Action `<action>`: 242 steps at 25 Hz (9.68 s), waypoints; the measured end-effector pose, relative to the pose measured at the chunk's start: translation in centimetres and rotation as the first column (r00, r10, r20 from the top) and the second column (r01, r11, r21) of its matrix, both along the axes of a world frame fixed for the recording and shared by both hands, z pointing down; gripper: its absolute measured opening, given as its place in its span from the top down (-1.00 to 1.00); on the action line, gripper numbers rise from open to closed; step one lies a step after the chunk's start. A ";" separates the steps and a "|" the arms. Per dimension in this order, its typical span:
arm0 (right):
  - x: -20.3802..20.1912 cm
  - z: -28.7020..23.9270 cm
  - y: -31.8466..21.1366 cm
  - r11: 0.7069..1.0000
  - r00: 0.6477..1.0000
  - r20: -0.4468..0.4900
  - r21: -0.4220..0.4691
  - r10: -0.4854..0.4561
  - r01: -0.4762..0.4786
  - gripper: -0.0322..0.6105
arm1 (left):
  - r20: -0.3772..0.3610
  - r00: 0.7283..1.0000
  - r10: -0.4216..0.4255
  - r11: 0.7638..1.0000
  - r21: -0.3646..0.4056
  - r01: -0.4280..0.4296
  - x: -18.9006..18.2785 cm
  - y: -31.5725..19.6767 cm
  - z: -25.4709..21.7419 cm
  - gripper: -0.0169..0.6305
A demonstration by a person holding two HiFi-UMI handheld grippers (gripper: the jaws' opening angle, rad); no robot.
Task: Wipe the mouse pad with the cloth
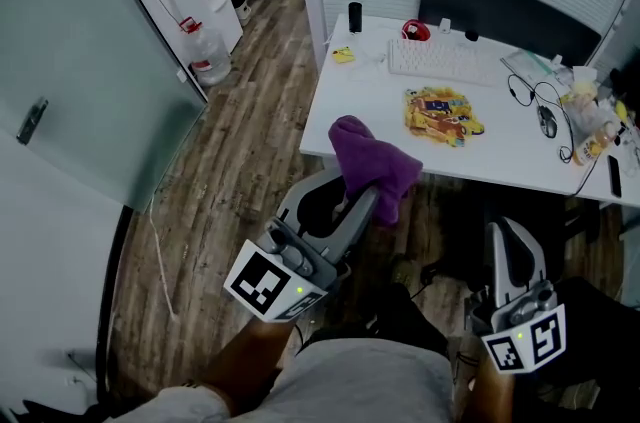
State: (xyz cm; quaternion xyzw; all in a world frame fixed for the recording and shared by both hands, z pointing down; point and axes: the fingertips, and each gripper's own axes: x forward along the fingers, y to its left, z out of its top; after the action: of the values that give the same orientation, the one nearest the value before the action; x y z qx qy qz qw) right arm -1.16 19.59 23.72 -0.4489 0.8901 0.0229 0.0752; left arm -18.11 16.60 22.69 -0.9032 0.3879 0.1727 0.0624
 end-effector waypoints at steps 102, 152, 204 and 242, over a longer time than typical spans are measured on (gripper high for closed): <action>14.6 28.5 -38.1 0.699 0.817 -0.551 -0.652 -0.171 -0.294 0.17 | 0.716 0.279 0.639 0.767 -0.620 -0.166 23.0 -39.9 24.4 0.70; 15.2 30.9 -38.3 0.632 0.858 -0.491 -0.715 -0.151 -0.298 0.14 | 0.616 0.077 0.784 0.611 -0.787 0.082 16.8 -40.9 31.4 0.70; 15.2 30.9 -38.4 0.652 0.868 -0.479 -0.701 -0.132 -0.289 0.13 | 0.591 0.021 0.806 0.591 -0.806 0.032 23.6 -35.0 31.9 0.70; 15.1 30.9 -38.4 0.659 0.872 -0.471 -0.700 -0.136 -0.275 0.13 | 0.584 0.053 0.810 0.586 -0.811 -0.014 23.9 -27.7 30.6 0.70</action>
State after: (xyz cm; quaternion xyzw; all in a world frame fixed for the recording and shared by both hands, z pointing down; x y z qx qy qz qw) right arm 13.96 -18.78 54.62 -0.4538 0.7898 -0.2306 -0.3421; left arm 5.83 -11.13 53.31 -0.8346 -0.0174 -0.5459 -0.0720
